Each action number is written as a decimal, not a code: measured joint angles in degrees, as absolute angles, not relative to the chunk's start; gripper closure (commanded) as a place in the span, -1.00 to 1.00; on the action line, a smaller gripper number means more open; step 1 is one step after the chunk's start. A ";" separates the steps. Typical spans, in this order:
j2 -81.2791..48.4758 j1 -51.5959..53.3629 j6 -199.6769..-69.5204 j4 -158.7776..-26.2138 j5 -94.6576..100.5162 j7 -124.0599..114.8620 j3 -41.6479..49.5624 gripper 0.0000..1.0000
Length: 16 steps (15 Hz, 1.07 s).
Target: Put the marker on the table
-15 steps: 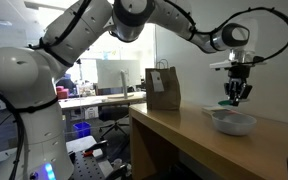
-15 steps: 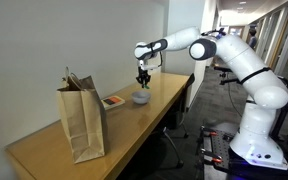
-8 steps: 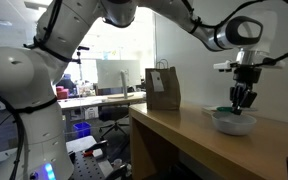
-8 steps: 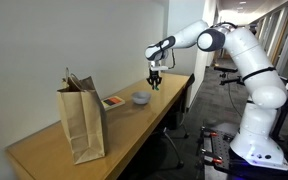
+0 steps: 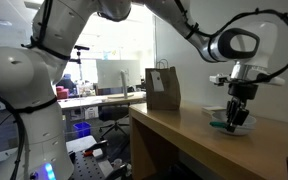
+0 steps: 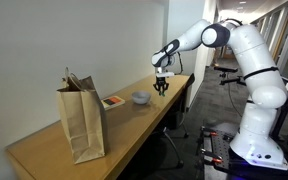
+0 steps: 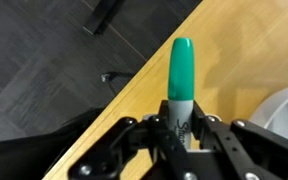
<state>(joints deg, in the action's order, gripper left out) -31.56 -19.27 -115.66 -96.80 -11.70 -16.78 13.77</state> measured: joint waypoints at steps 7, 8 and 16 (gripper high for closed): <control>-32.16 -18.75 -118.93 -97.40 -12.84 -19.44 13.73 -0.14; -32.16 -18.75 -119.29 -97.37 -12.85 -19.64 13.73 -0.28; -29.27 -17.17 -119.40 -97.53 -11.98 -19.62 13.77 -1.00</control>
<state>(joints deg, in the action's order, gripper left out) -29.27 -17.17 -119.40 -97.53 -11.98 -19.62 13.77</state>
